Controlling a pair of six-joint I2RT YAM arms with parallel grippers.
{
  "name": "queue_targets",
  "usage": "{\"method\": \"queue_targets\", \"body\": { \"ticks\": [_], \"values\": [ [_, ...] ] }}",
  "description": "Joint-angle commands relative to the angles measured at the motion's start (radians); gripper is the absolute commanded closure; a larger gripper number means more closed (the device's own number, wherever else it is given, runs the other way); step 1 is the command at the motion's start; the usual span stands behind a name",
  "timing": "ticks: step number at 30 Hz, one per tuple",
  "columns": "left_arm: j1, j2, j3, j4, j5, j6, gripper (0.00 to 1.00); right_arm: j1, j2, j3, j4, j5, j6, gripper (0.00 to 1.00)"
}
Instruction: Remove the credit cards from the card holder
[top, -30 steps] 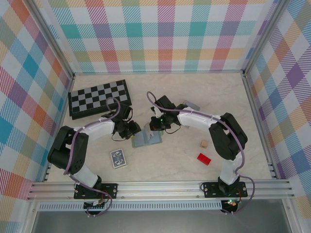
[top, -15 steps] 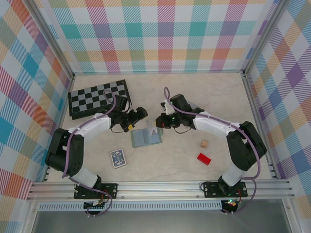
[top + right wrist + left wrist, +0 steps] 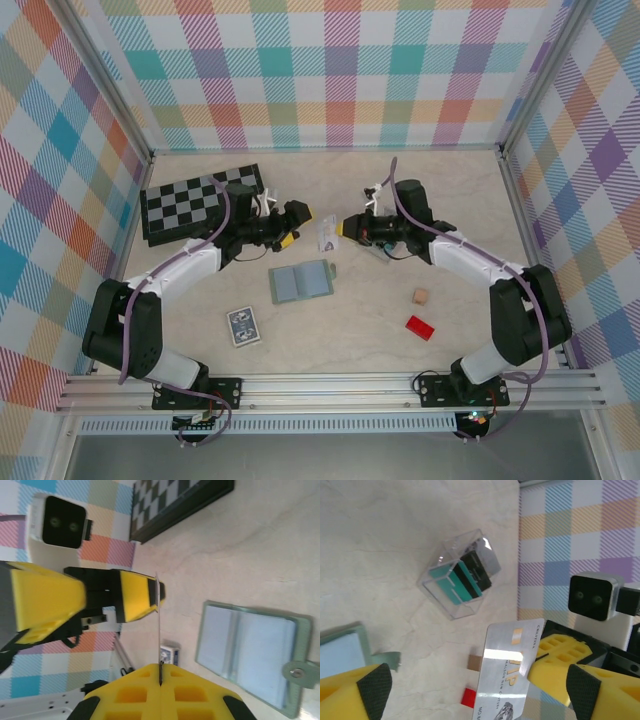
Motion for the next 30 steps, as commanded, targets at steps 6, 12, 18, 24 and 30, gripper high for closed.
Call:
{"method": "queue_targets", "body": {
  "ticks": [6, 12, 18, 24, 30],
  "values": [
    [0.006, 0.039, -0.05, 0.328, 0.186, -0.144, 0.32, -0.023, -0.003, -0.018, 0.236, -0.133, 0.173, 1.0],
    [0.0, 0.064, -0.054, 0.448, 0.224, -0.201, 0.49, -0.023, 0.036, -0.007, 0.327, -0.176, 0.251, 1.0],
    [-0.012, 0.067, -0.061, 0.572, 0.219, -0.248, 0.78, -0.025, 0.072, 0.013, 0.351, -0.195, 0.274, 1.0],
    [-0.028, 0.078, -0.058, 0.599, 0.203, -0.26, 0.96, -0.02, 0.113, 0.045, 0.394, -0.218, 0.32, 0.87],
    [-0.031, 0.1, -0.05, 0.6, 0.19, -0.271, 0.97, -0.006, 0.146, 0.084, 0.411, -0.24, 0.331, 0.78]
  ]
}}
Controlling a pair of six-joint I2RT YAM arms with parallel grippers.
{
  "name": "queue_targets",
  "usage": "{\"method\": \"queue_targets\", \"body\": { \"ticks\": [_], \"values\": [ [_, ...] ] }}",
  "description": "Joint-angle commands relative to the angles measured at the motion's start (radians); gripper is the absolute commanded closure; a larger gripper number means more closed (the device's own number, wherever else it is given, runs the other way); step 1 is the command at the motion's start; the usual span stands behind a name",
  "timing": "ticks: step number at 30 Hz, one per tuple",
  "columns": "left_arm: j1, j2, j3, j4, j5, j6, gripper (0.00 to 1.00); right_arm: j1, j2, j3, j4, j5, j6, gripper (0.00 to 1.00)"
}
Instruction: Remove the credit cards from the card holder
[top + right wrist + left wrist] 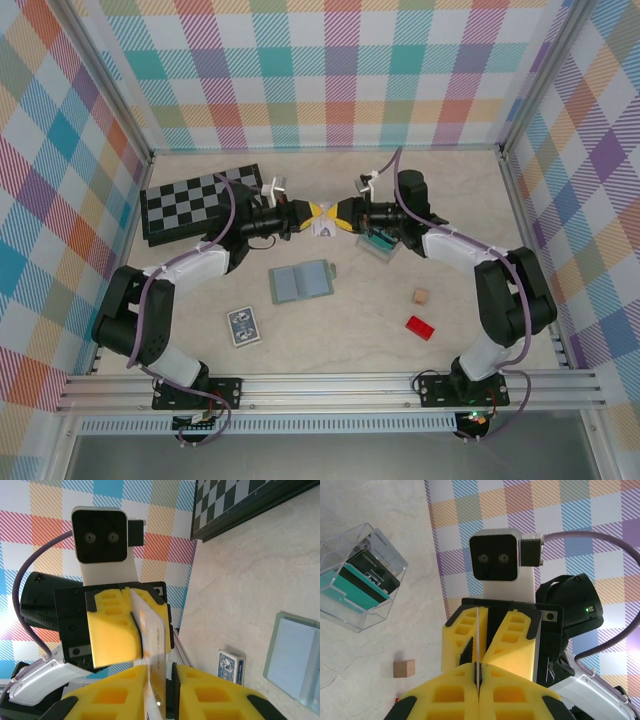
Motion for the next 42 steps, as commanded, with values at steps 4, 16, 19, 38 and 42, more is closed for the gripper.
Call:
{"method": "queue_targets", "body": {
  "ticks": [4, 16, 19, 38, 42],
  "values": [
    [-0.003, 0.012, 0.016, 0.017, -0.011, -0.004, 0.94, 0.007, 0.01, 0.066, -0.044, -0.026, -0.063, 0.93],
    [0.051, -0.166, 0.086, -0.71, -0.271, 0.403, 0.18, -0.097, -0.113, 0.294, -0.774, 0.492, -0.887, 1.0],
    [0.063, -0.214, 0.096, -0.865, -0.437, 0.474, 0.06, -0.109, -0.097, 0.364, -0.858, 0.61, -1.072, 1.0],
    [0.095, -0.334, 0.066, -1.184, -0.909, 0.57, 0.0, -0.187, 0.175, 0.625, -1.174, 0.688, -1.717, 1.0],
    [0.096, -0.317, 0.077, -1.192, -0.897, 0.568, 0.0, -0.187, 0.225, 0.676, -1.28, 0.684, -1.796, 1.0]
  ]
}}
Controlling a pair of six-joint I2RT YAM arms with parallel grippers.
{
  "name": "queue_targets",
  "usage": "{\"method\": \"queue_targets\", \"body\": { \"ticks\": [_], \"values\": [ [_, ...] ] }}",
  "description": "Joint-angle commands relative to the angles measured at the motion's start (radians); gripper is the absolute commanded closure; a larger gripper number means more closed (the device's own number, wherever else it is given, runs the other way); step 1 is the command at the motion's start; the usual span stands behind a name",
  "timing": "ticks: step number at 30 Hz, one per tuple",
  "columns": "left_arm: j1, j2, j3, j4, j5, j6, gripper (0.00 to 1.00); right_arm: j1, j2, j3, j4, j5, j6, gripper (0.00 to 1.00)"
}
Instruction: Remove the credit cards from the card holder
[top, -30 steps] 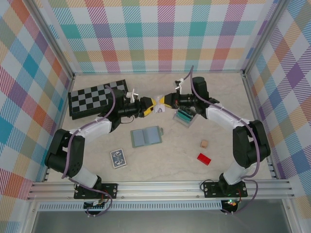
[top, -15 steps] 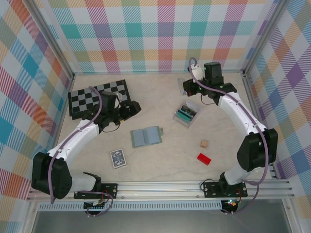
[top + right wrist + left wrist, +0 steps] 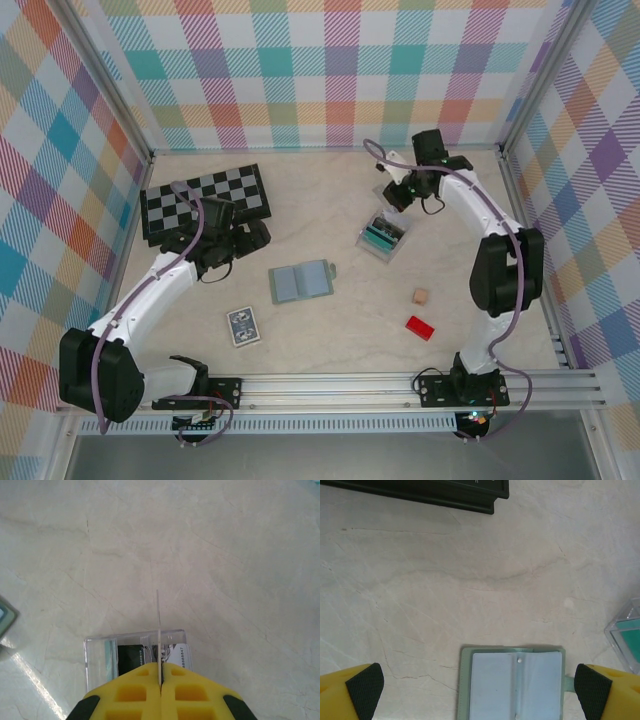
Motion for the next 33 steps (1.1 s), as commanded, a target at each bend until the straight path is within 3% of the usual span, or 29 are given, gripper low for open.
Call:
{"method": "queue_targets", "body": {
  "ticks": [1, 11, 23, 33],
  "values": [
    [0.019, 0.009, 0.002, -0.033, -0.014, 0.013, 0.0, 0.002, 0.028, 0.059, -0.131, -0.013, -0.136, 1.0],
    [0.019, 0.053, 0.016, -0.026, 0.027, -0.005, 0.0, 0.002, 0.079, 0.072, -0.212, 0.072, -0.219, 1.0],
    [0.019, 0.058, 0.016, -0.025, 0.043, -0.012, 0.0, 0.002, 0.105, 0.052, -0.17, 0.168, -0.228, 0.99],
    [0.02, 0.066, 0.009, -0.018, 0.054, -0.016, 0.0, 0.002, 0.13, 0.064, -0.168, 0.163, -0.231, 0.89]
  ]
}}
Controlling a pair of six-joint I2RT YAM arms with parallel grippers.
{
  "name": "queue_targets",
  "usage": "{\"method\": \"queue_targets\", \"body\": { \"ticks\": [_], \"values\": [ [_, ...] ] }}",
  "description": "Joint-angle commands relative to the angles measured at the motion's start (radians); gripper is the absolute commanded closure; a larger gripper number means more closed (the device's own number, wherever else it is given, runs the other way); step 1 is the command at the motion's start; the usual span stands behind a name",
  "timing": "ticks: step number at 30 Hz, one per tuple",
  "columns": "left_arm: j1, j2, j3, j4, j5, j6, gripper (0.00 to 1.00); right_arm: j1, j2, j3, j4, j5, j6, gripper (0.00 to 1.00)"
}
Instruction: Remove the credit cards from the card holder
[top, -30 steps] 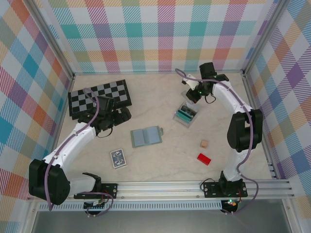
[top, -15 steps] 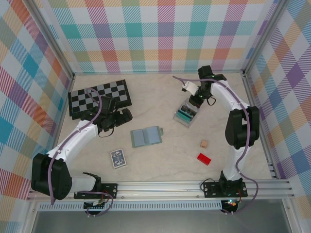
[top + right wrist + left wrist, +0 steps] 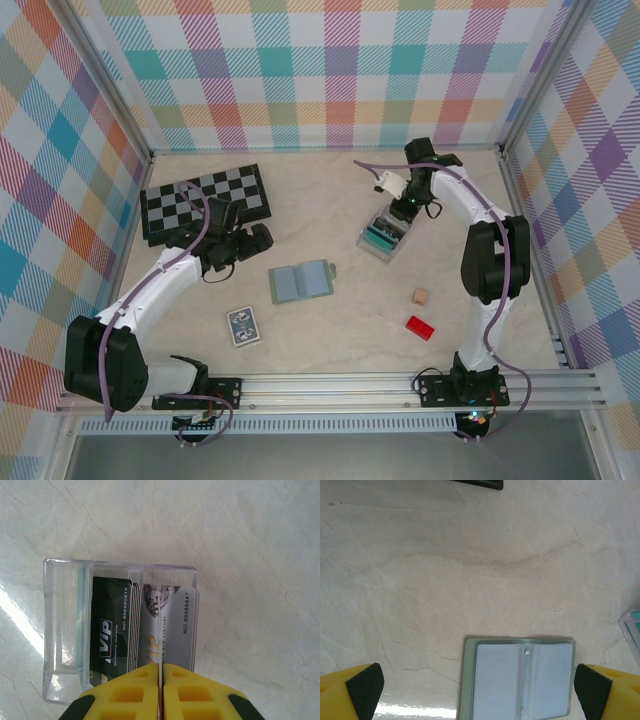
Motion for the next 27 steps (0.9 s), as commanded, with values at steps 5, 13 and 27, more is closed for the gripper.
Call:
{"method": "queue_targets", "body": {
  "ticks": [5, 13, 27],
  "values": [
    [0.016, 0.01, 0.009, -0.007, 0.015, -0.011, 0.0, 0.001, 0.017, 0.019, 0.013, 0.007, -0.005, 0.84],
    [0.016, 0.008, 0.01, -0.009, 0.017, -0.011, 0.0, 0.002, -0.038, 0.012, 0.049, -0.005, 0.058, 0.82],
    [0.016, 0.034, 0.001, 0.008, 0.139, -0.057, 0.0, 0.078, -0.393, -0.283, 0.34, -0.241, 0.603, 0.54]
  ]
}}
